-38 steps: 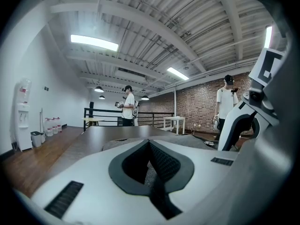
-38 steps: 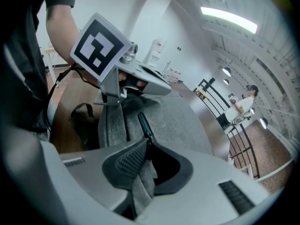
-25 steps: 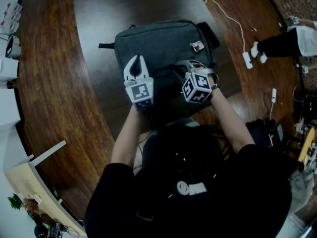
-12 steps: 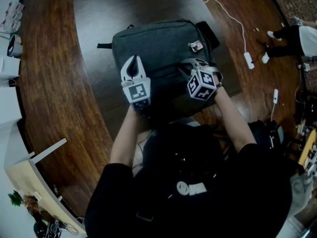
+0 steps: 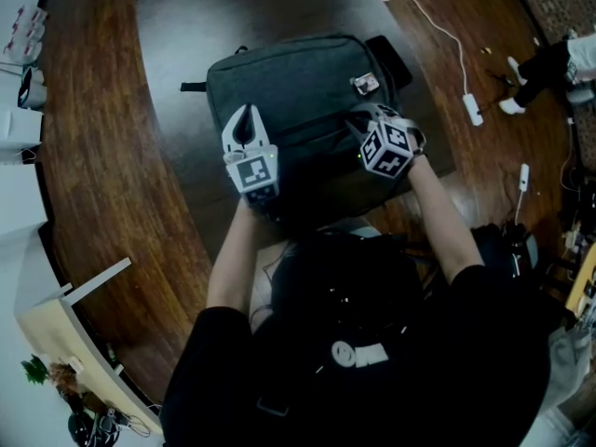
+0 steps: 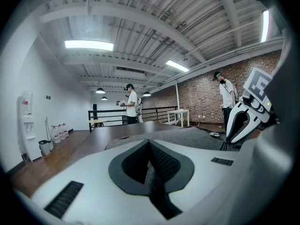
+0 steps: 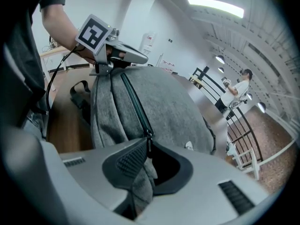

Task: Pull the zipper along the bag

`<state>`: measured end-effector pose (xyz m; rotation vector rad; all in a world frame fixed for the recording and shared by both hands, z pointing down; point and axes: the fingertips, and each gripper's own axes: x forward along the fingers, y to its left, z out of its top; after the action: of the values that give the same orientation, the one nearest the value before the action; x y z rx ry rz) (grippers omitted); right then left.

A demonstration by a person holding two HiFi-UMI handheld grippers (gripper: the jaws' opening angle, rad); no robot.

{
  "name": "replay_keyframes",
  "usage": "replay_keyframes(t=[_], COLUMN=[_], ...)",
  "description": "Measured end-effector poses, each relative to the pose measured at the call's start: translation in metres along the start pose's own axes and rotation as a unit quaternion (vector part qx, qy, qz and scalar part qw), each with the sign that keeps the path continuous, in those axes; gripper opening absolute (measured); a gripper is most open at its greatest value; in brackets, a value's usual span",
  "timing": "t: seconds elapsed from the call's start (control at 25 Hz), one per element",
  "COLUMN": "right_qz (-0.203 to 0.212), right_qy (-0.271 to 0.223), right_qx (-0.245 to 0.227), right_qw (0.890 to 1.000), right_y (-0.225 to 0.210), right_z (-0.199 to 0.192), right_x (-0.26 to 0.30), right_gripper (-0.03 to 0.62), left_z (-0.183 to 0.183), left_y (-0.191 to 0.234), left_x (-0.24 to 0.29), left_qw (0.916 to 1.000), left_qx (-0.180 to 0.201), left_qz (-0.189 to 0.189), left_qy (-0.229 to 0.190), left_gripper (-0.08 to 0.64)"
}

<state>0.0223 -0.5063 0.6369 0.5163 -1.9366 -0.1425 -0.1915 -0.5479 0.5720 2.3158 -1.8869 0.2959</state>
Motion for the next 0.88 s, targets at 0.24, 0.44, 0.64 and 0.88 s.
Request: replay_keyframes(t=[0.24,0.44,0.64,0.88], right_qz=[0.005,0.001,-0.069,-0.135], right_qy=[-0.003,-0.038,-0.025,-0.189], right_qx=[0.014,0.070,0.151,0.199], right_qw=[1.000,0.997,0.986,0.952], right_y=[0.000,-0.007,-0.035,-0.052], right_z=[-0.011,-0.024,-0.061,0.041], right_x=[0.008,-0.005,-0.026,-0.063], right_gripper=[0.046,0.057,0.011,0.011], left_z=[-0.001,0.000,0.005,0.055], left_y=[-0.002,0.000,0.002,-0.005], left_x=[0.000,-0.001,-0.004,-0.015], left_qw=[0.9999,0.9999,0.9998,0.9972], left_qx=[0.009,0.009,-0.005,0.002], left_qz=[0.005,0.009,0.015,0.019], left_qy=[0.001,0.000,-0.012,-0.073], left_gripper=[0.006,0.006,0.006,0.006])
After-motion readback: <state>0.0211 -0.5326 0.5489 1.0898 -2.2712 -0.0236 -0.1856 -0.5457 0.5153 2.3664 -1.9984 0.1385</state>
